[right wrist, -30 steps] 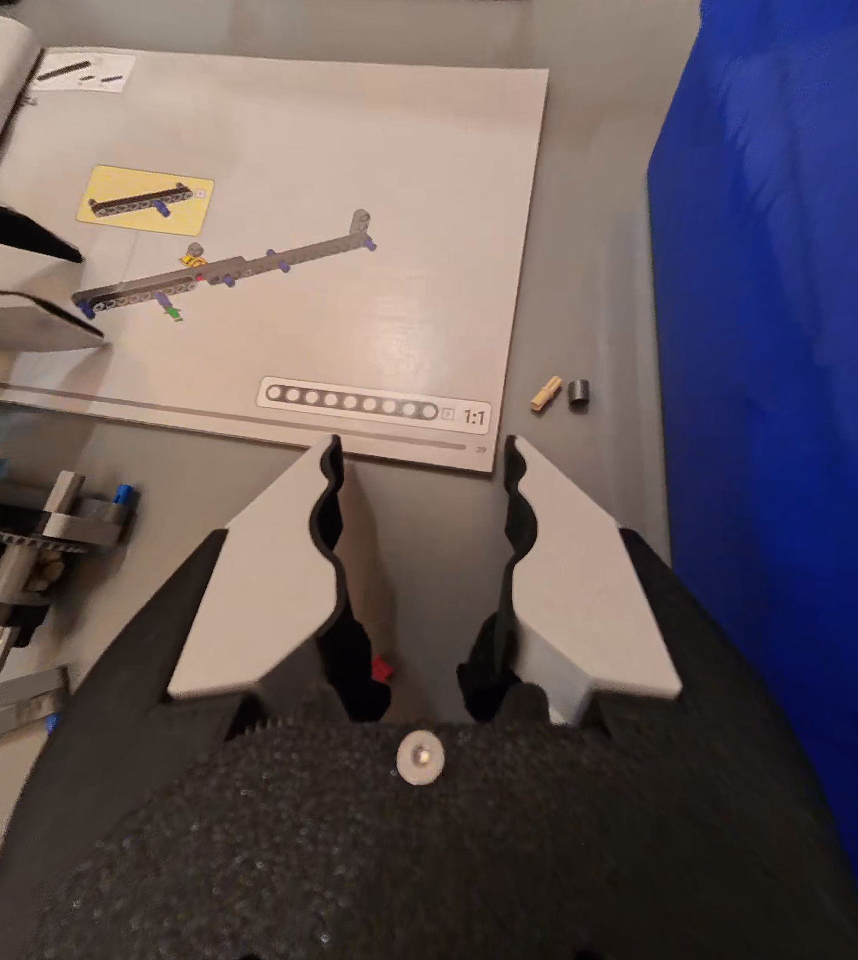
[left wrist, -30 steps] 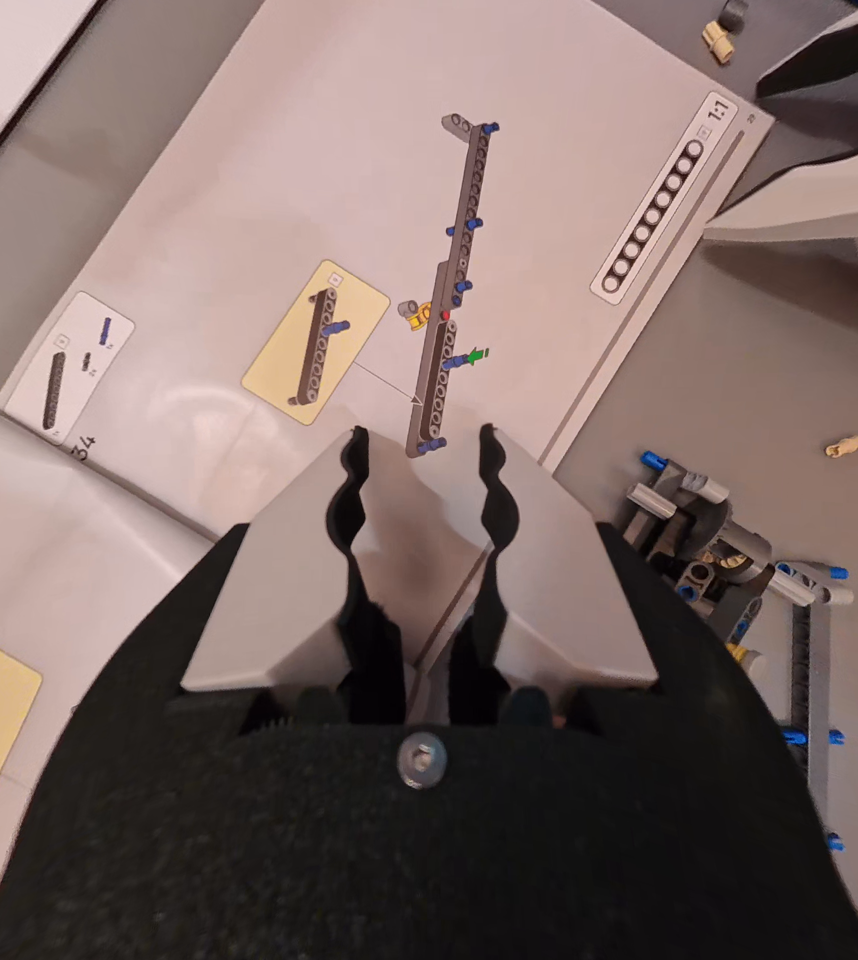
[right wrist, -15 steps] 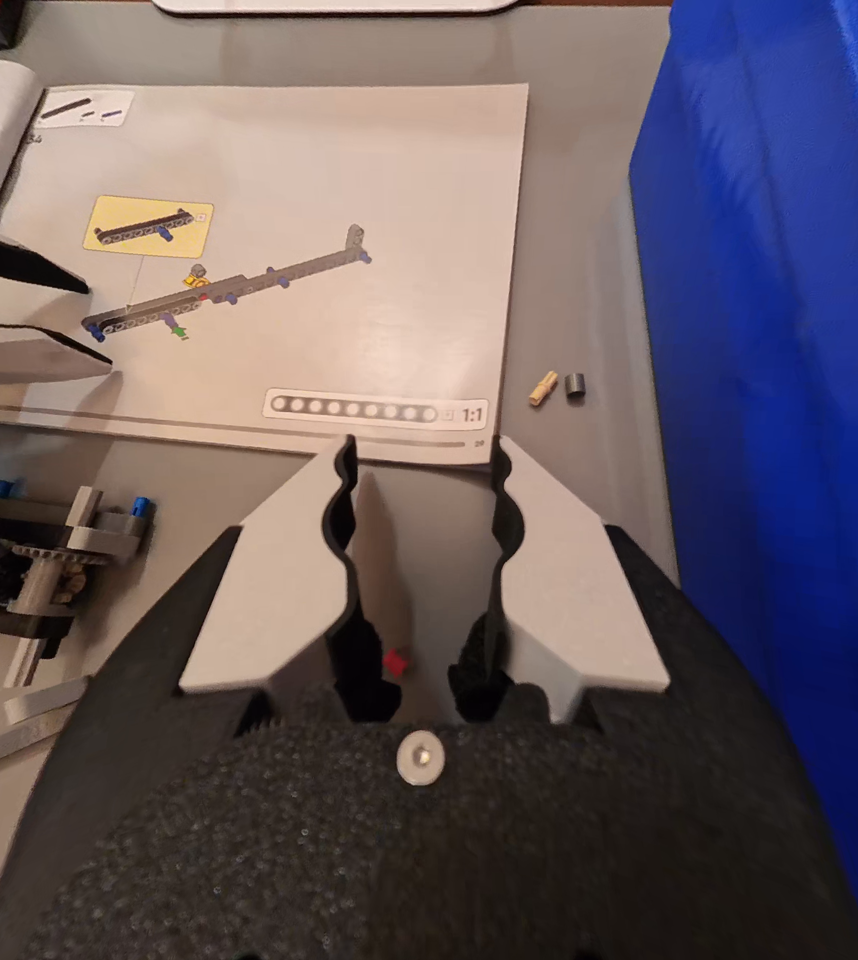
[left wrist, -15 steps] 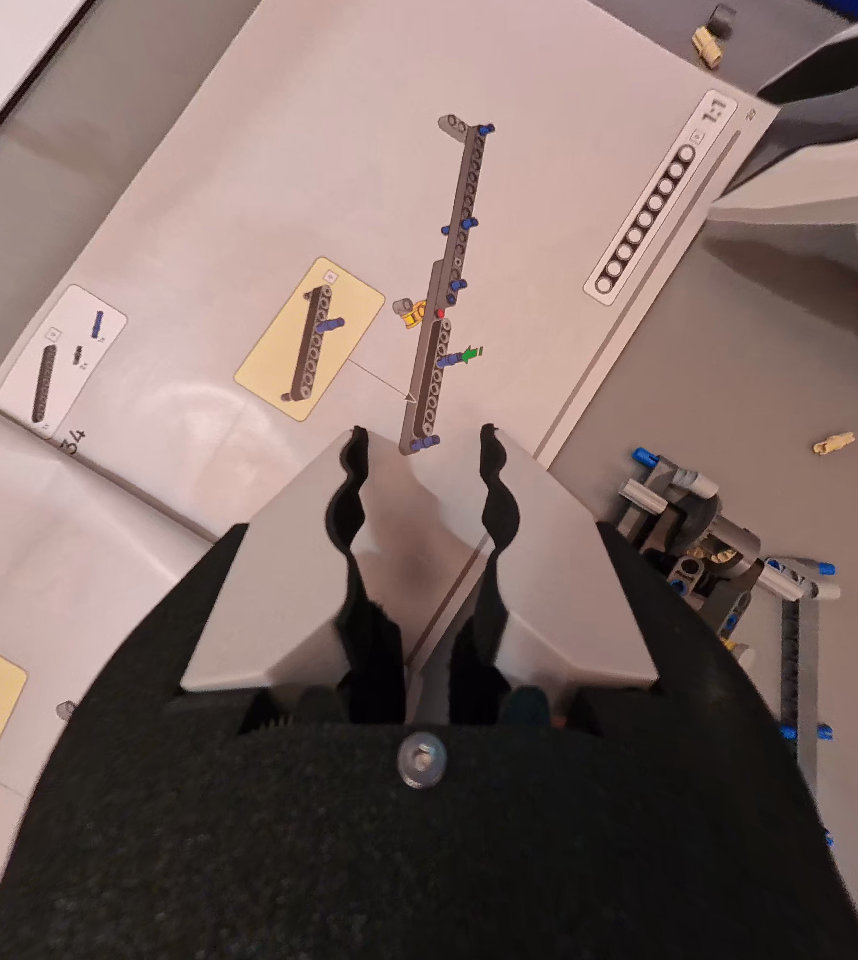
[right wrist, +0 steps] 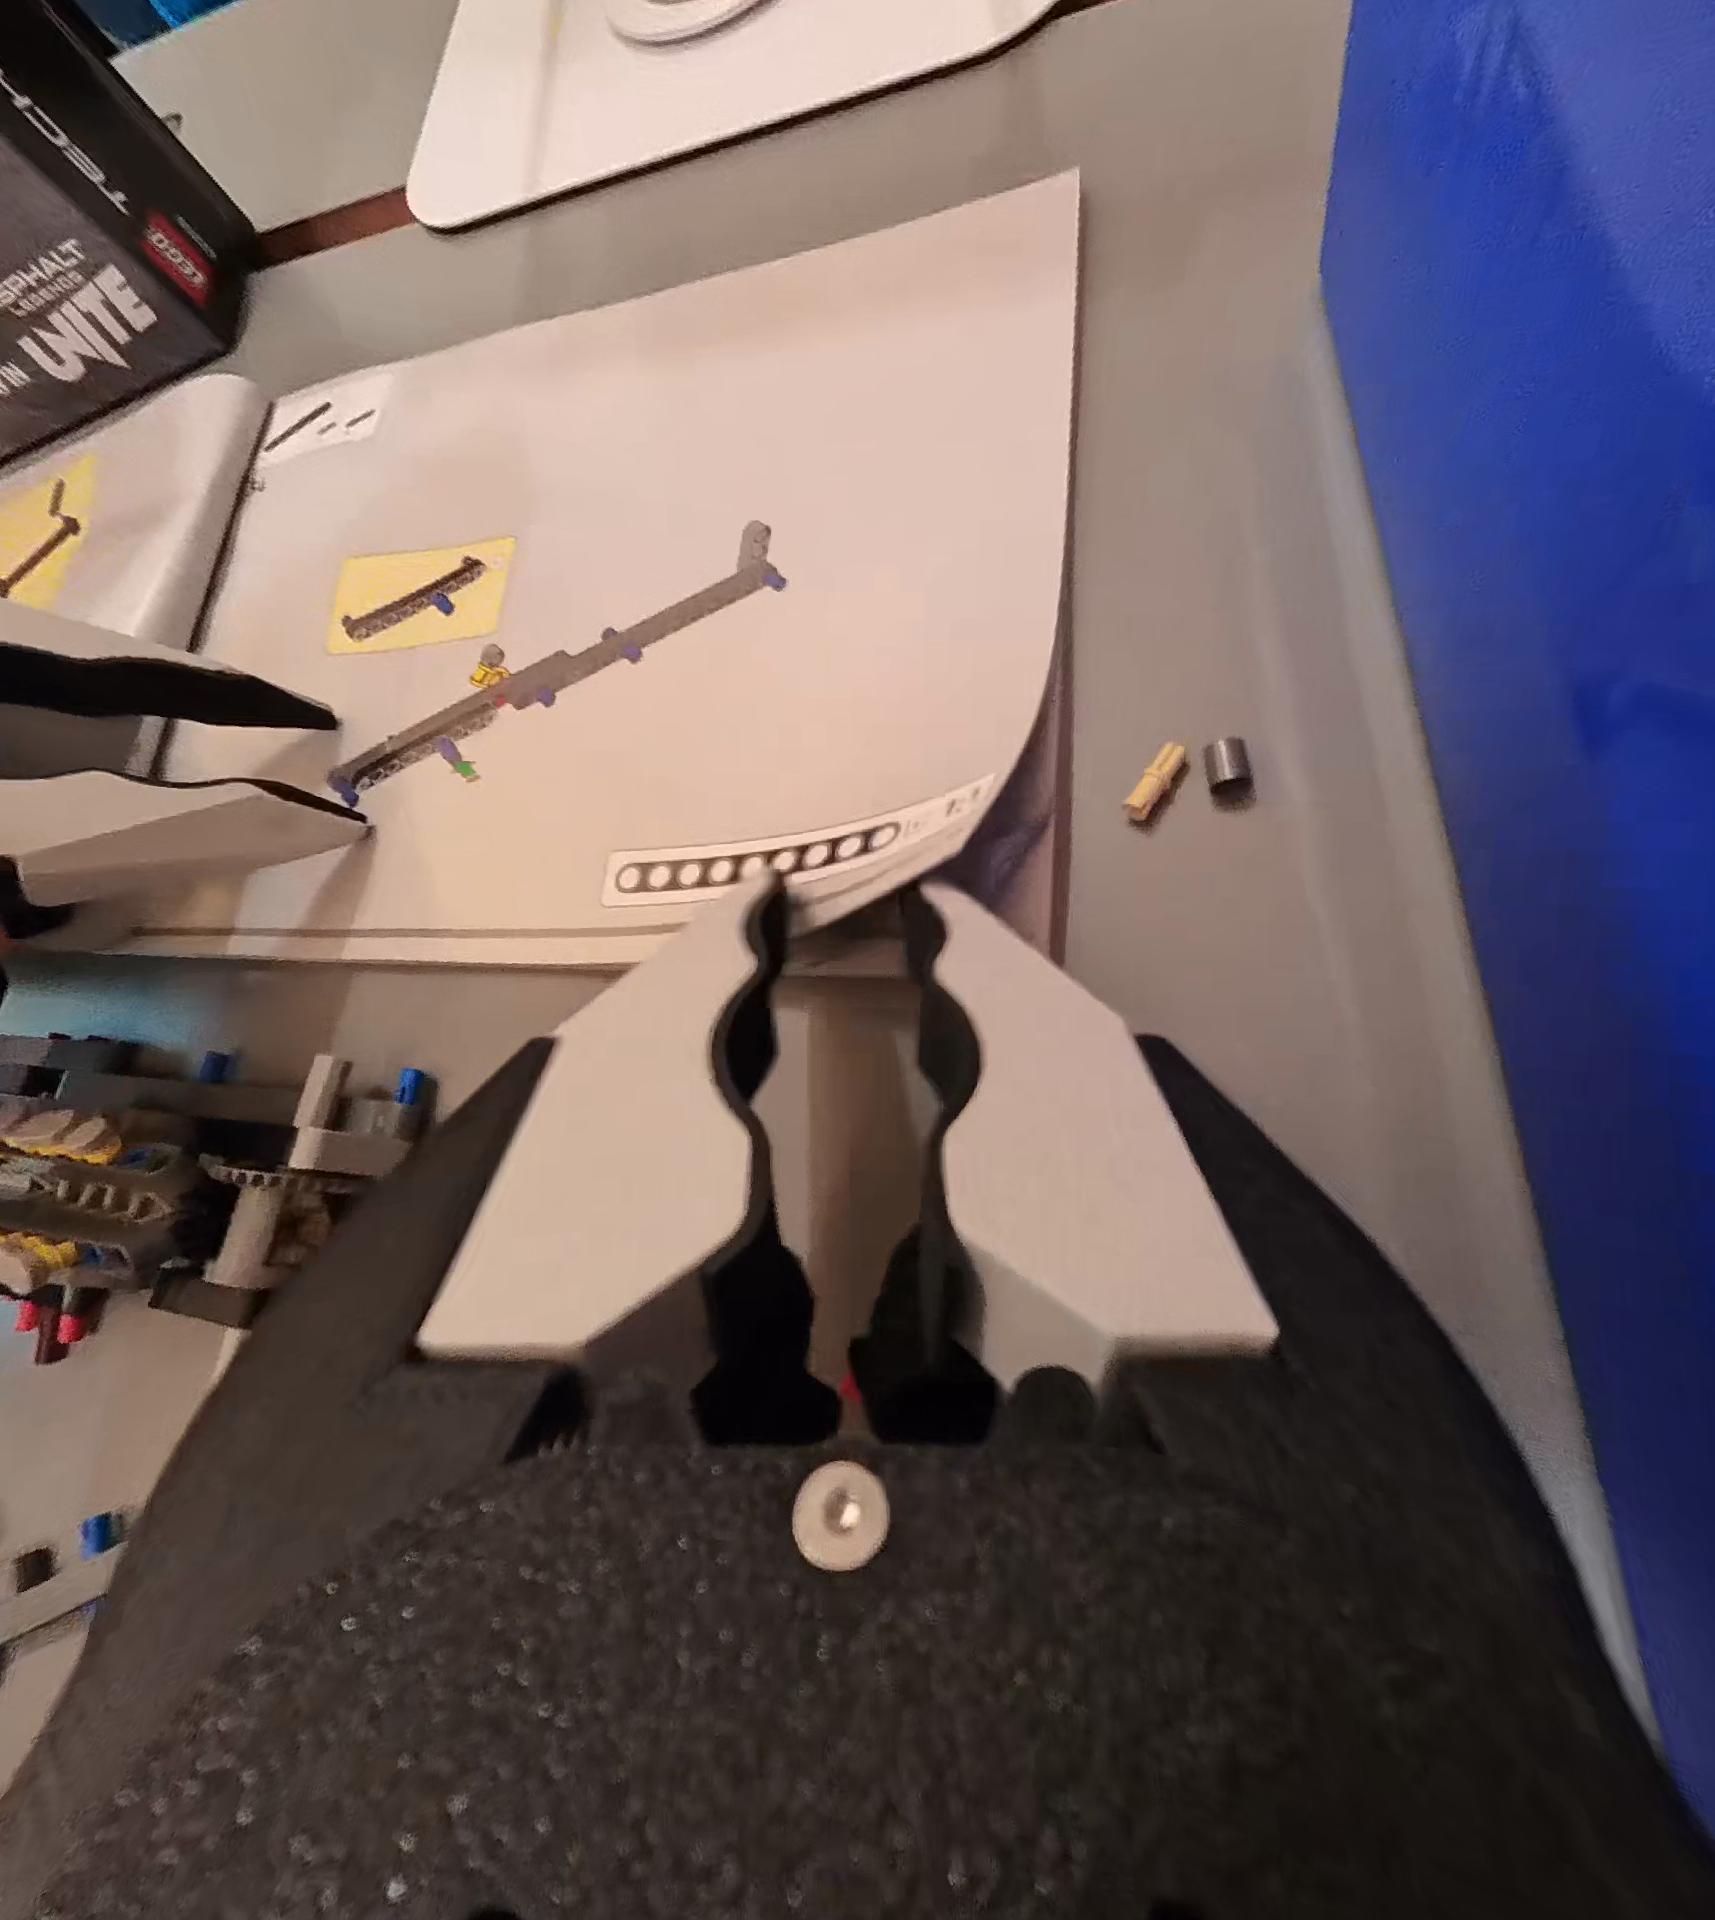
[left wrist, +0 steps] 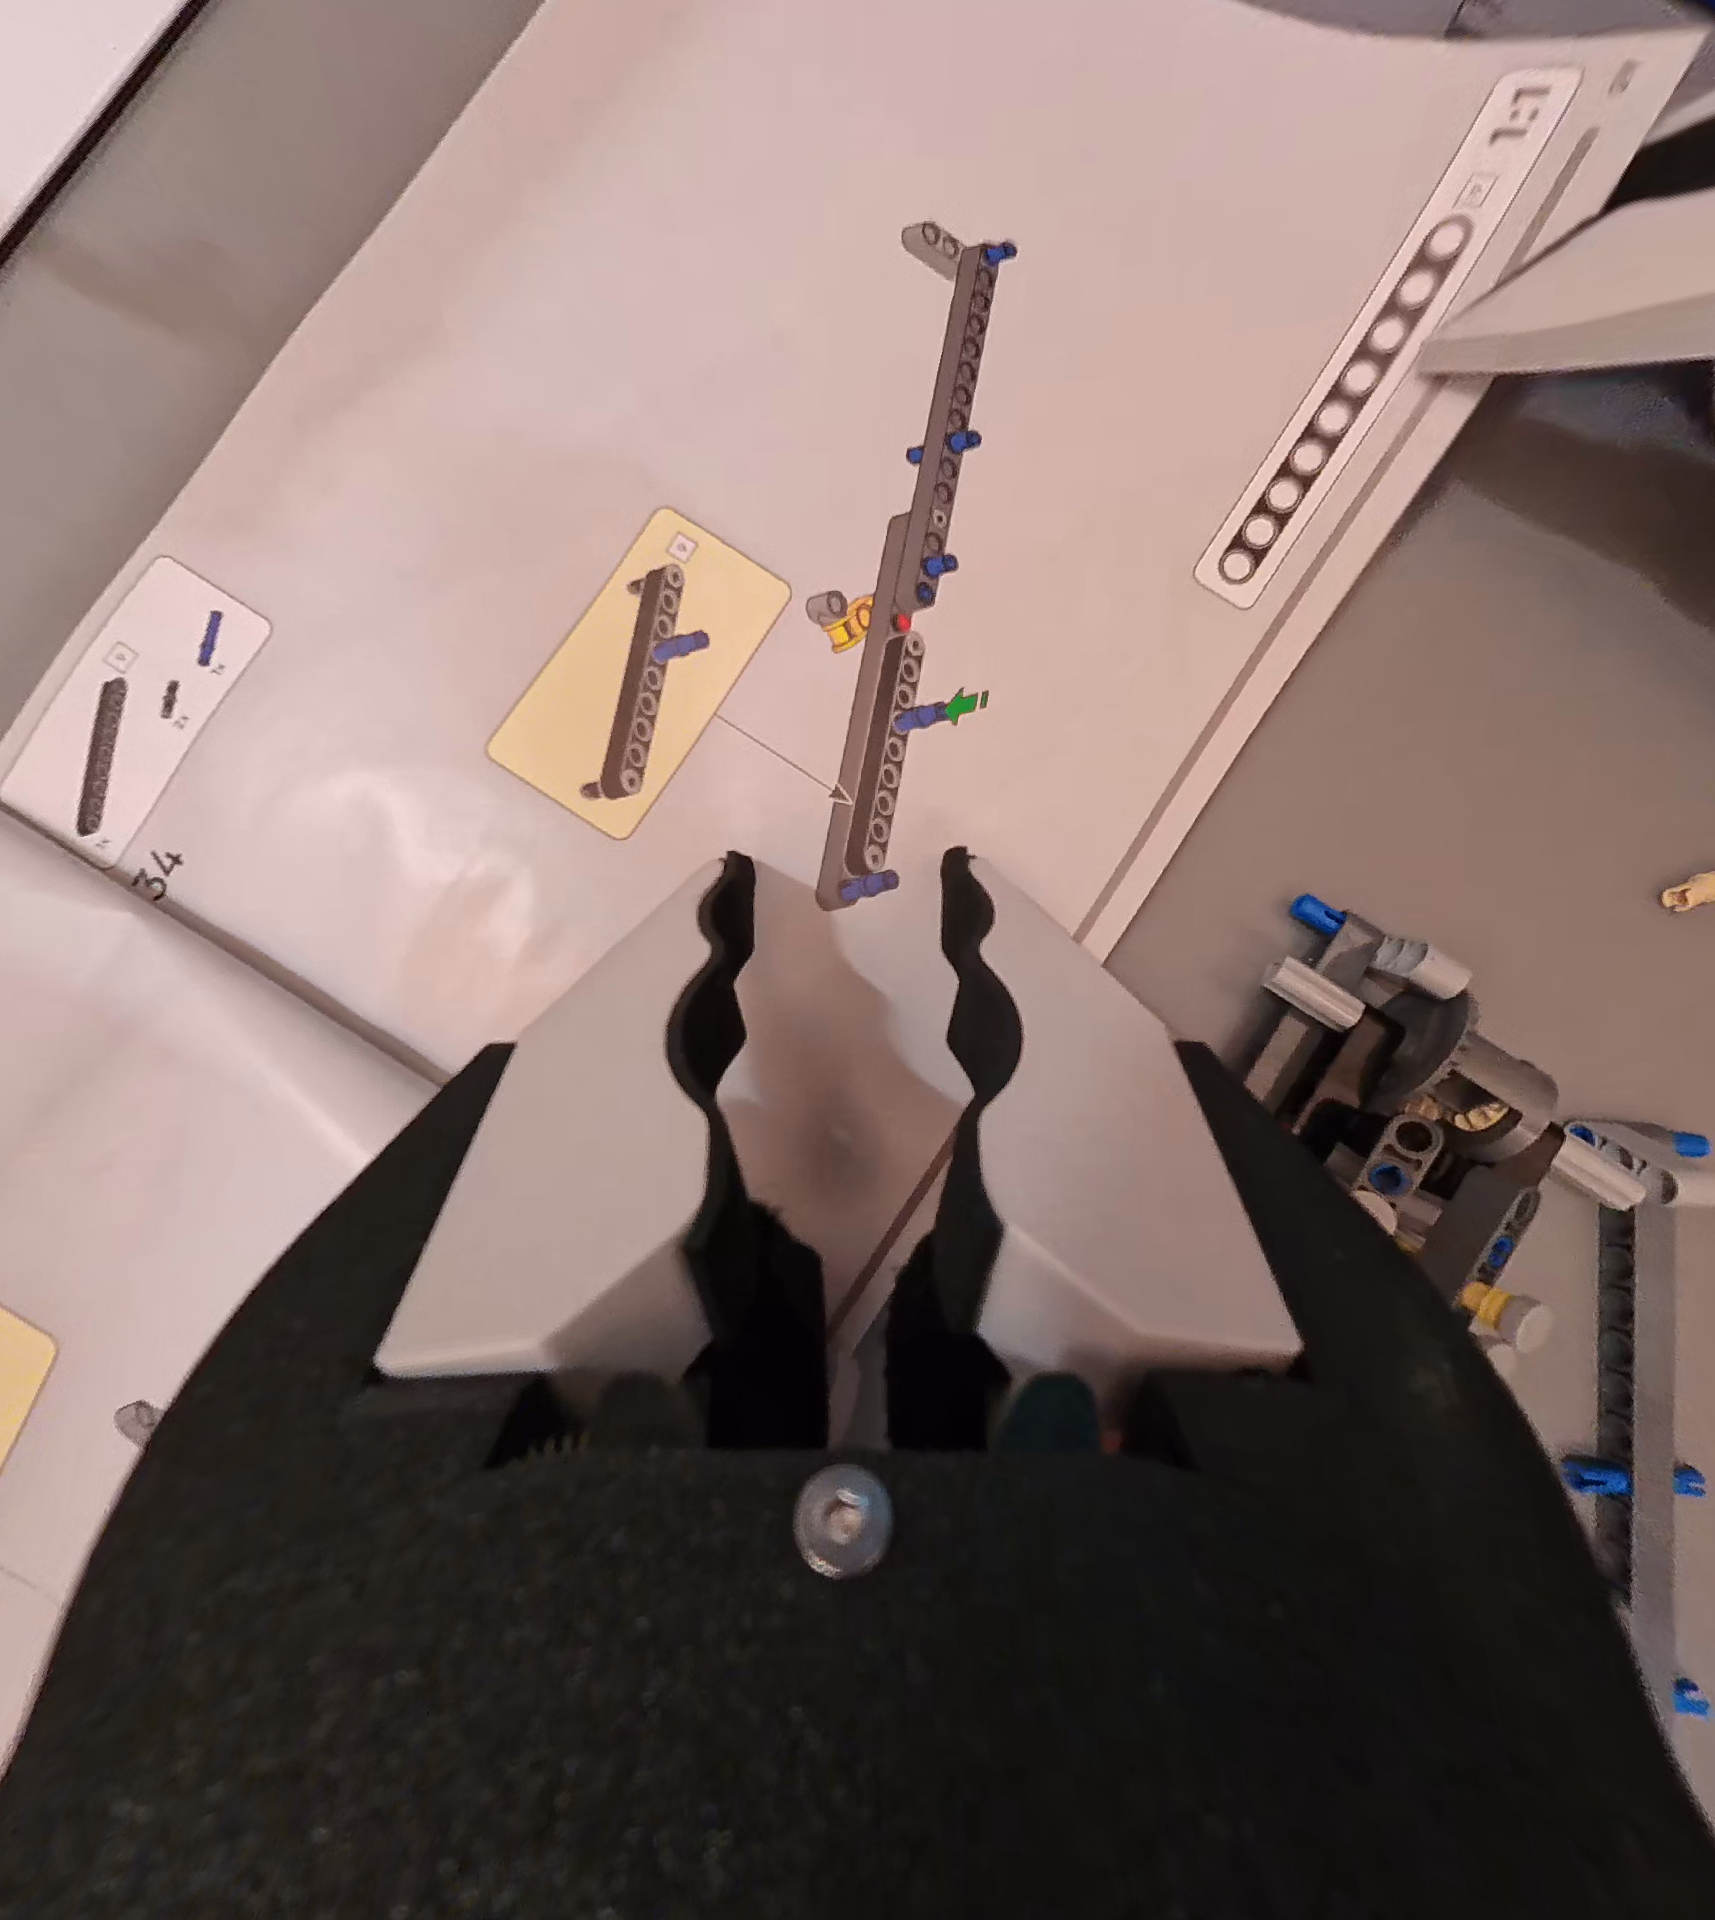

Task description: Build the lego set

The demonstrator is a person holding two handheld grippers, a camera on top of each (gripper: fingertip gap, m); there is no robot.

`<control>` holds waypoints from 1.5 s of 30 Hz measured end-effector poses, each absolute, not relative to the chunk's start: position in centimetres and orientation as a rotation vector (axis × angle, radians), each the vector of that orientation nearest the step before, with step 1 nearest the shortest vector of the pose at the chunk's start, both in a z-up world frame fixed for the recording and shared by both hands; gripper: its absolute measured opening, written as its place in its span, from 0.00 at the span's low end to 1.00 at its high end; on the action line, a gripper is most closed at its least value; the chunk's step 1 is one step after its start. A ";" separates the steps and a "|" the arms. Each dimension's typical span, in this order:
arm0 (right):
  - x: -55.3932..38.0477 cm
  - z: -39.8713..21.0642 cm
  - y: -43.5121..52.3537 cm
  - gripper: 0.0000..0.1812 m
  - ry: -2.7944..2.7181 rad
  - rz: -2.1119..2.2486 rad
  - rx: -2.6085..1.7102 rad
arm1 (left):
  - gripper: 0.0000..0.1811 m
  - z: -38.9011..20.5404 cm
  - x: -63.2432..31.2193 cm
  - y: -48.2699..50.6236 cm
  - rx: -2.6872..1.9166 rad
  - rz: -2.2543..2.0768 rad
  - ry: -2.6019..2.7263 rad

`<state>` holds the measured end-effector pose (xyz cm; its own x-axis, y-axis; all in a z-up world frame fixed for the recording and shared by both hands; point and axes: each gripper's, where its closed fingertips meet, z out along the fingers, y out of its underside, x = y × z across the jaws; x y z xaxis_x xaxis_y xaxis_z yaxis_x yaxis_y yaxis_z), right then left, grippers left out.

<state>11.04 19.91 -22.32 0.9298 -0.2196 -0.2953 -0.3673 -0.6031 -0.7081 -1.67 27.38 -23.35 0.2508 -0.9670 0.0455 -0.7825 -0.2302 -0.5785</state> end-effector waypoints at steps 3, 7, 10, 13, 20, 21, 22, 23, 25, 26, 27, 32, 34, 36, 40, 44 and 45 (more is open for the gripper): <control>10.8 -21.3 20.5 0.03 0.280 0.071 -2.245 | 0.21 -23.0 -1.5 27.2 -2.117 -0.627 1.585; 6.1 -16.9 22.2 0.01 -0.234 -0.245 -2.083 | 0.27 -18.1 0.4 25.9 -2.138 -1.257 1.325; 2.6 -15.3 22.6 0.00 -0.606 -0.614 -1.912 | 0.31 -13.4 0.3 26.1 -2.063 -1.720 1.104; -0.8 -15.5 23.0 0.00 -0.752 -0.630 -1.856 | 0.26 -12.8 -0.3 27.1 -2.065 -1.827 0.994; -5.1 -15.2 22.2 0.27 -0.654 0.060 -2.028 | 0.00 -14.2 -0.8 27.8 -2.081 -1.765 0.996; -5.5 -13.6 22.2 0.35 -0.600 0.236 -2.028 | 0.00 -14.1 -0.8 27.8 -2.068 -1.781 1.006; -5.6 -12.0 22.3 0.41 -0.554 0.394 -2.017 | 0.00 -14.0 -0.9 27.8 -2.057 -1.801 1.010; -4.9 -10.7 23.0 0.44 -0.498 0.494 -2.002 | 0.00 -13.8 -0.9 27.7 -2.044 -1.826 1.008; -2.3 -10.7 25.5 0.49 -0.440 0.481 -2.014 | 0.00 -13.4 -1.0 27.8 -2.016 -1.876 0.985; -1.1 -11.7 26.8 0.51 -0.435 0.438 -2.017 | 0.00 -13.3 -1.0 27.7 -2.006 -1.907 0.977; -0.2 -13.3 27.8 0.53 -0.413 0.436 -2.047 | 0.00 -13.2 -1.0 27.7 -1.998 -1.938 0.967; -0.5 -16.4 29.3 0.44 -0.292 0.695 -2.083 | 0.01 -12.7 -1.0 27.2 -1.964 -2.076 0.926; -0.4 -16.3 29.2 0.40 -0.306 0.690 -2.065 | 0.02 -12.6 -1.0 26.9 -1.939 -2.078 0.955; -0.3 -16.3 29.0 0.40 -0.328 0.682 -2.064 | 0.03 -12.7 -1.1 26.6 -1.917 -2.032 1.030; -0.6 -15.6 28.5 0.36 -0.306 0.804 -2.006 | 0.02 -12.4 -1.3 26.3 -1.884 -2.042 1.060; 0.1 -15.3 28.4 0.33 -0.275 0.838 -1.984 | 0.05 -12.5 -1.5 26.5 -1.878 -2.032 1.076; 0.1 -15.3 28.4 0.32 -0.278 0.844 -1.979 | 0.04 -12.5 -1.5 26.4 -1.876 -2.041 1.073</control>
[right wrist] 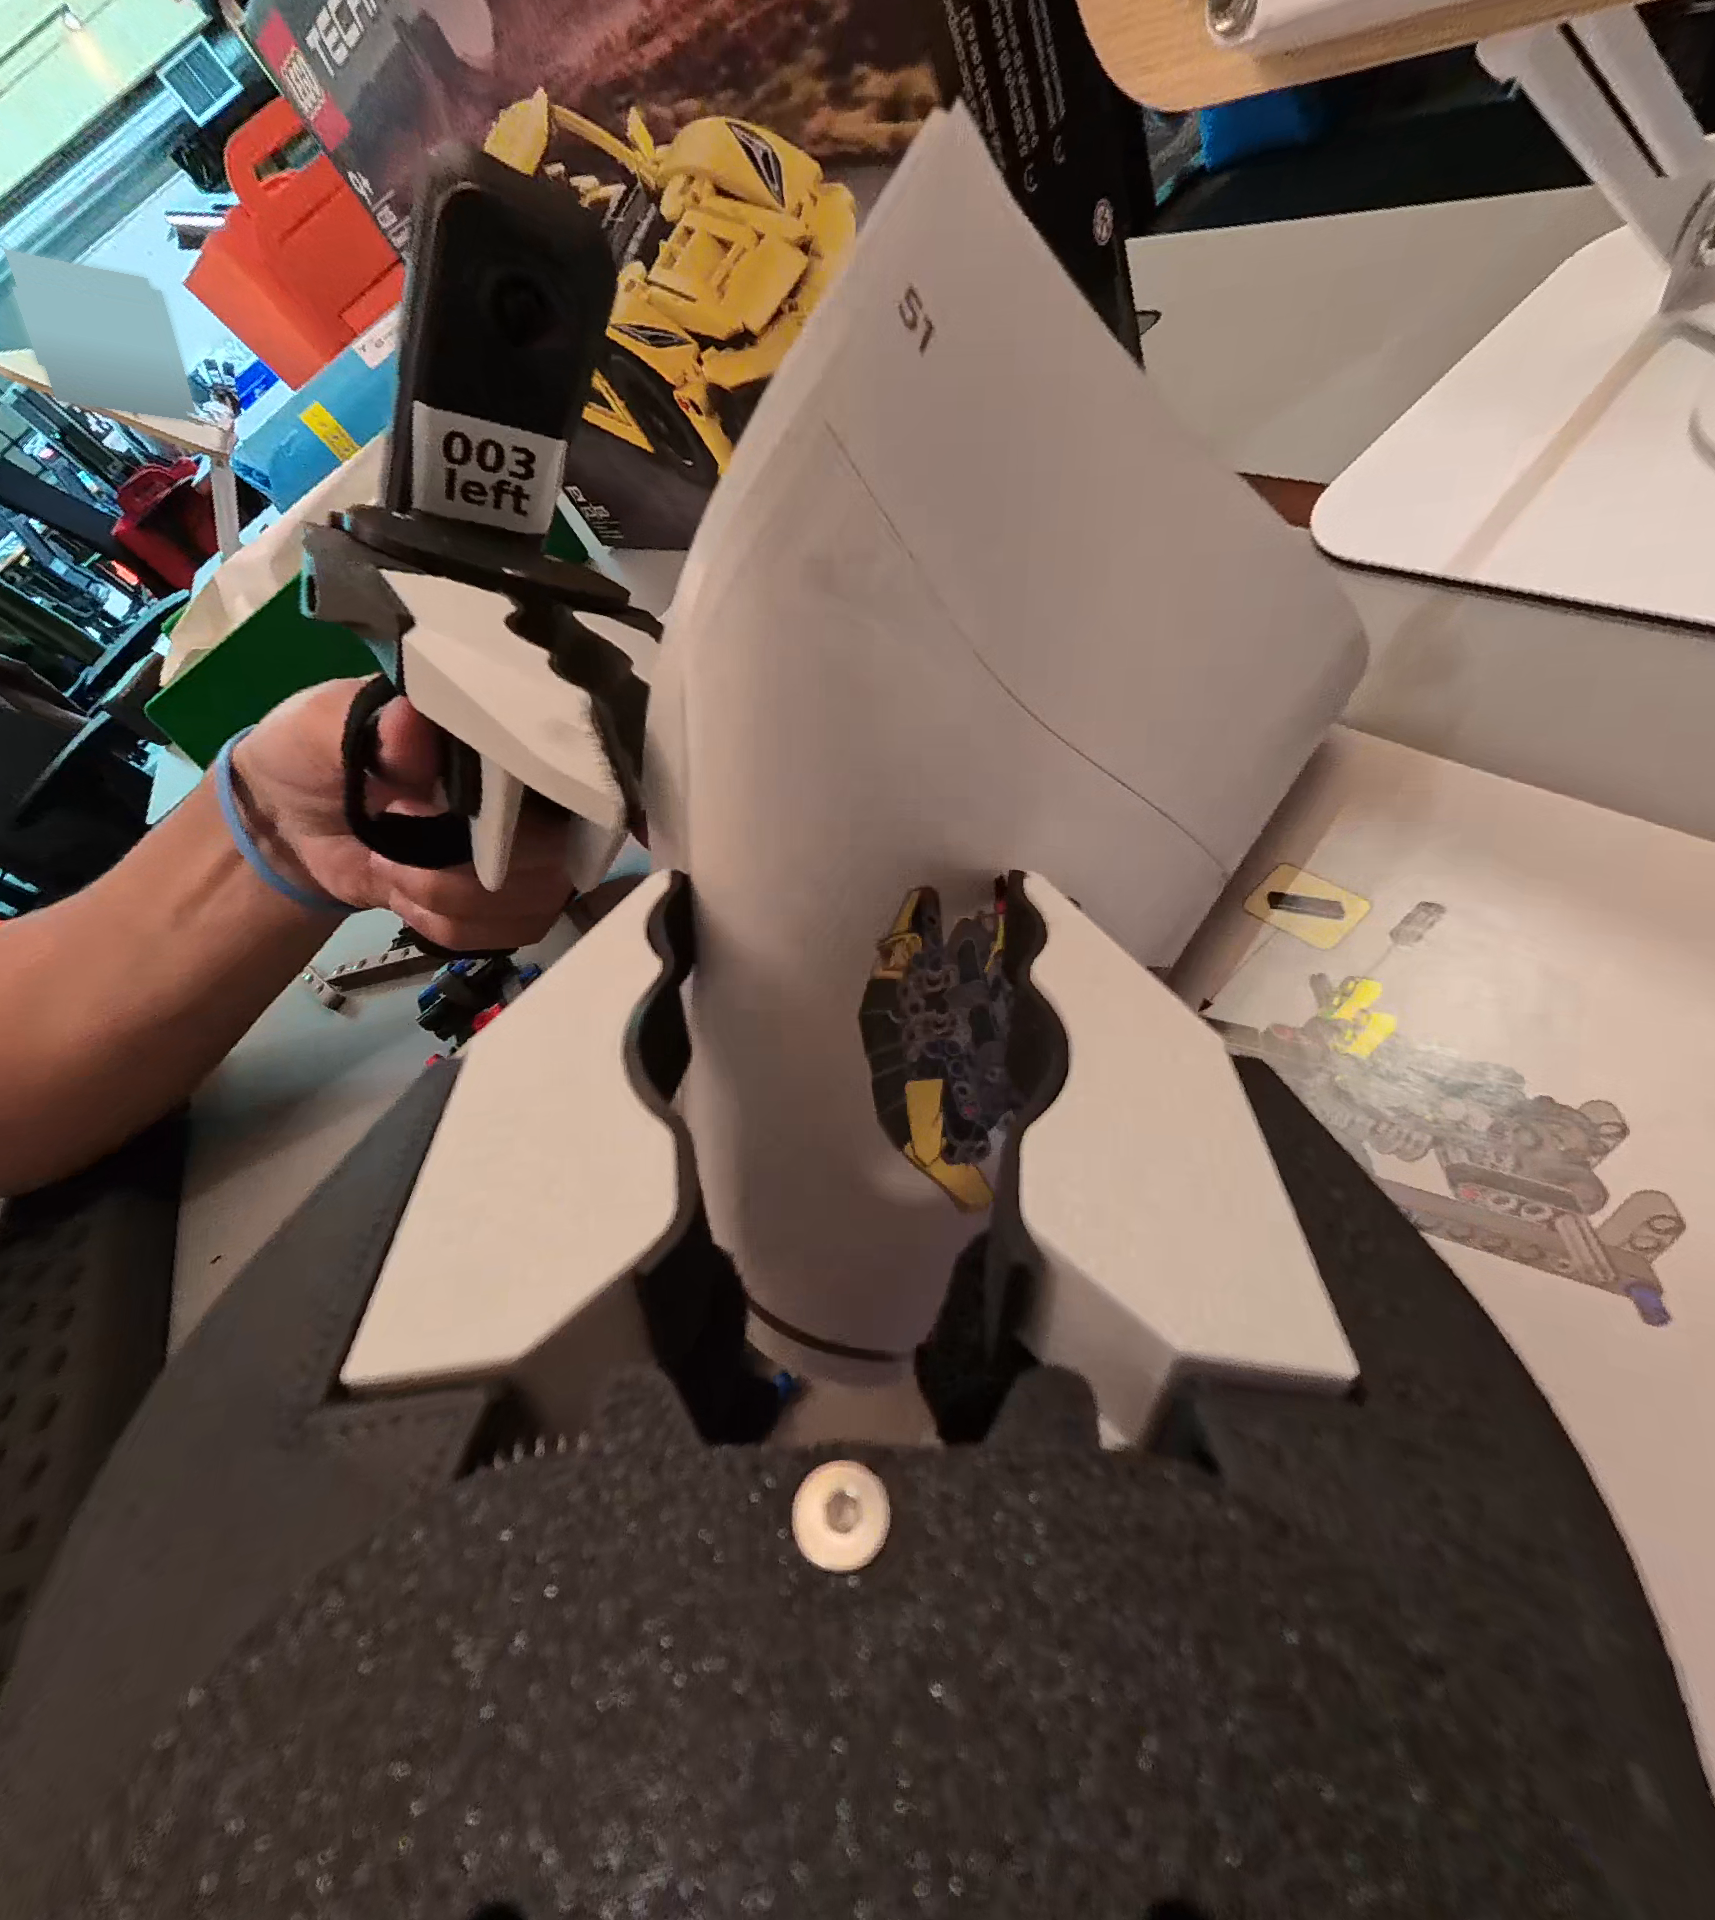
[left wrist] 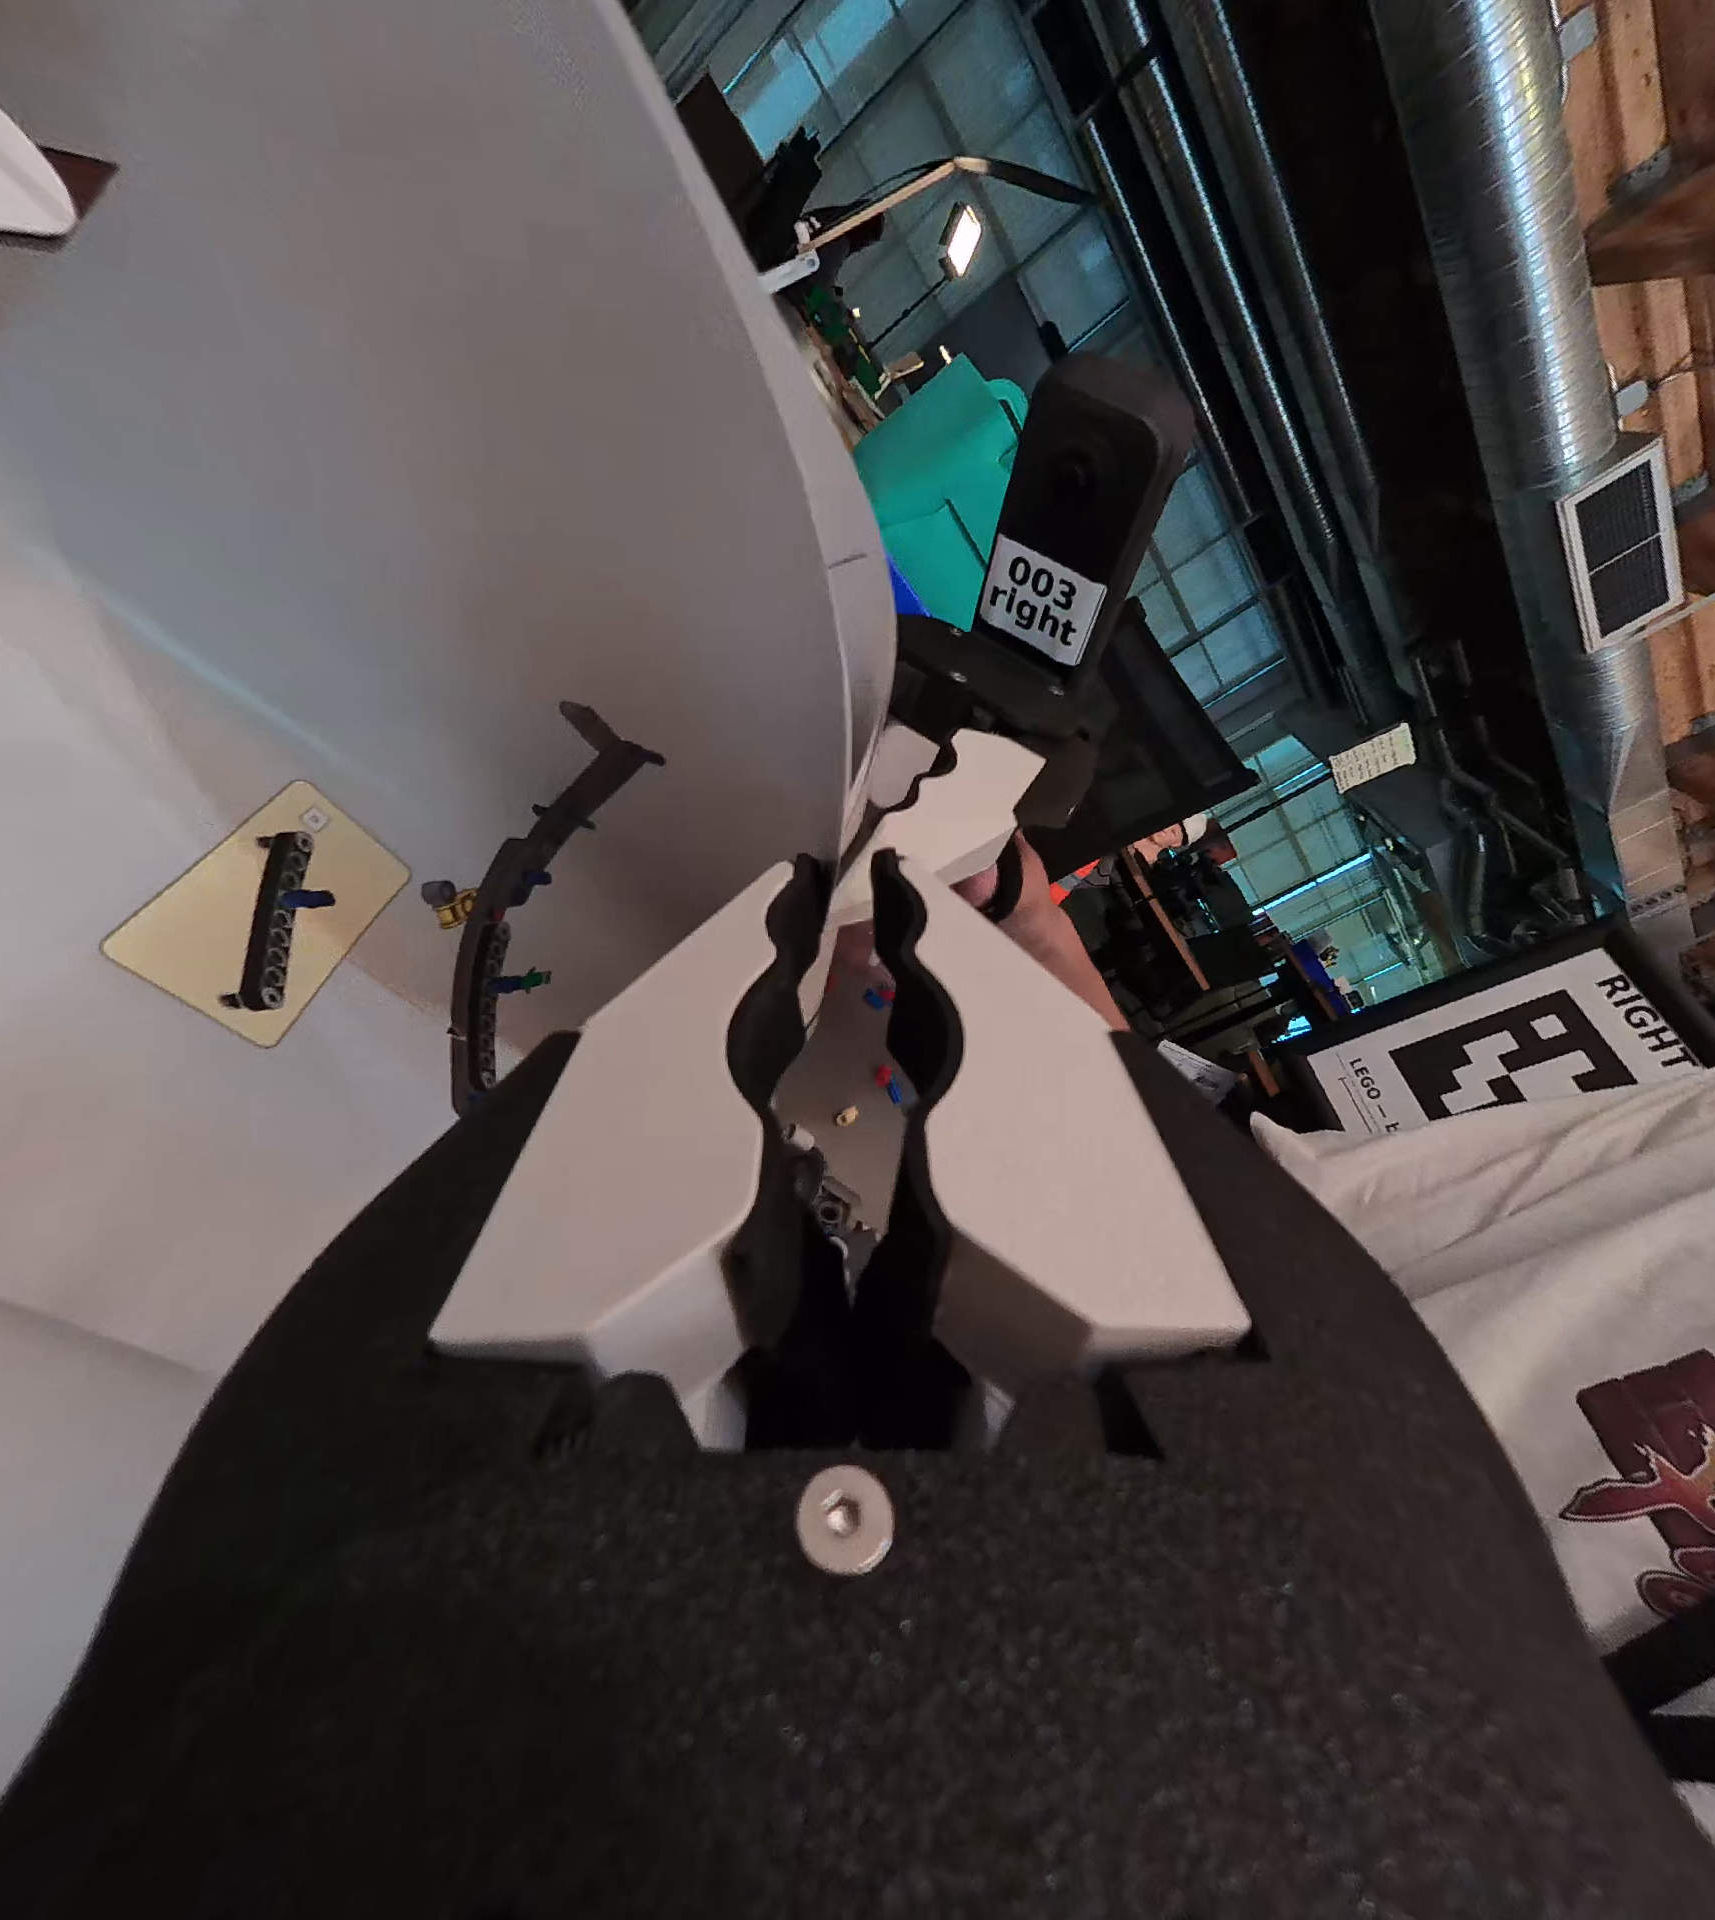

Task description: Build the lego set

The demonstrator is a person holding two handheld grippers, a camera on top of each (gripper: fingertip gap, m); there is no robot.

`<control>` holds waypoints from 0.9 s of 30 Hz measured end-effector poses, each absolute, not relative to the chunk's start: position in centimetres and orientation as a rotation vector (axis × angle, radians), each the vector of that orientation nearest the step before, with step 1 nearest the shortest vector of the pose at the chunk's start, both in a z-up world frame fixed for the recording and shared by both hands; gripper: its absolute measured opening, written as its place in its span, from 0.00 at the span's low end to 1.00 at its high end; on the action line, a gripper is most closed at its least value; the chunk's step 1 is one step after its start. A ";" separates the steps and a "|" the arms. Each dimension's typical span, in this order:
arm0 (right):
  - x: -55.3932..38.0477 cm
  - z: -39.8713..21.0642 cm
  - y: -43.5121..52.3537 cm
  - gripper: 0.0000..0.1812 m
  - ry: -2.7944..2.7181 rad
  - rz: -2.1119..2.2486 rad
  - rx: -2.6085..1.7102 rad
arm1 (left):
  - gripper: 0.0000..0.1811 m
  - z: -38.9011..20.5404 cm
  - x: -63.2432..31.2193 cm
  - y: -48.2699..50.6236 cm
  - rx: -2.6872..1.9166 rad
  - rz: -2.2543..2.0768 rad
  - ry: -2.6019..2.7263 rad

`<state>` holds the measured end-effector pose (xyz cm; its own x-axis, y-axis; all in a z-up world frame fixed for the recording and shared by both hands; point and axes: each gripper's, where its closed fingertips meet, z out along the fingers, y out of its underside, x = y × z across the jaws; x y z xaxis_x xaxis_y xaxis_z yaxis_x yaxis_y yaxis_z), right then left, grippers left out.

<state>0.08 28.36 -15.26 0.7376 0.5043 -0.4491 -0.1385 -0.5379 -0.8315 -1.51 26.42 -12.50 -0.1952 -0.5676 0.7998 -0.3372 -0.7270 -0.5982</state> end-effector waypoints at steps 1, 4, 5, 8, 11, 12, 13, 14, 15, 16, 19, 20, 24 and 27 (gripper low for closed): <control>0.1 -15.2 28.3 0.31 -0.281 0.848 -1.977 | 0.05 -12.5 -1.5 26.4 -1.878 -2.050 1.070; 0.2 -15.0 28.3 0.30 -0.271 0.858 -1.957 | 0.04 -12.6 -1.4 26.4 -1.881 -2.067 1.053; 0.3 -15.0 28.3 0.29 -0.261 0.864 -1.957 | 0.04 -12.6 -1.4 26.5 -1.886 -2.062 1.052; 0.8 -15.1 28.4 0.27 -0.227 0.861 -1.957 | 0.04 -12.8 -1.4 26.5 -1.888 -2.050 1.054; 1.8 -15.2 28.5 0.23 -0.206 0.801 -1.971 | 0.01 -13.1 -1.3 26.6 -1.900 -2.027 1.055; 2.3 -15.2 28.6 0.23 -0.194 0.779 -1.974 | 0.01 -13.2 -1.3 26.8 -1.908 -2.007 1.054; 2.7 -15.1 28.6 0.24 -0.185 0.756 -1.977 | 0.01 -13.2 -1.3 26.9 -1.910 -2.002 1.050; 3.2 -14.9 28.6 0.26 -0.170 0.723 -1.979 | 0.01 -13.2 -1.3 27.0 -1.911 -1.996 1.040; 3.9 -14.5 28.6 0.29 -0.152 0.670 -1.979 | 0.01 -13.2 -1.3 27.3 -1.918 -1.981 1.027; 4.7 -14.0 28.4 0.31 -0.140 0.597 -1.979 | 0.00 -13.2 -1.4 27.5 -1.923 -1.968 1.017; 6.9 -12.1 27.5 0.34 -0.150 0.335 -1.961 | 0.00 -12.7 -1.7 28.0 -1.914 -1.988 0.986; 6.7 -11.3 27.1 0.35 -0.166 0.306 -1.935 | 0.00 -12.5 -1.8 28.0 -1.906 -2.008 0.972; 1.1 -9.2 26.0 0.39 -0.269 0.641 -1.834 | 0.01 -11.6 -1.7 27.6 -1.871 -2.074 0.942; -1.2 -10.7 26.6 0.43 -0.279 0.788 -1.866 | 0.01 -11.1 -1.5 26.8 -1.839 -2.105 0.964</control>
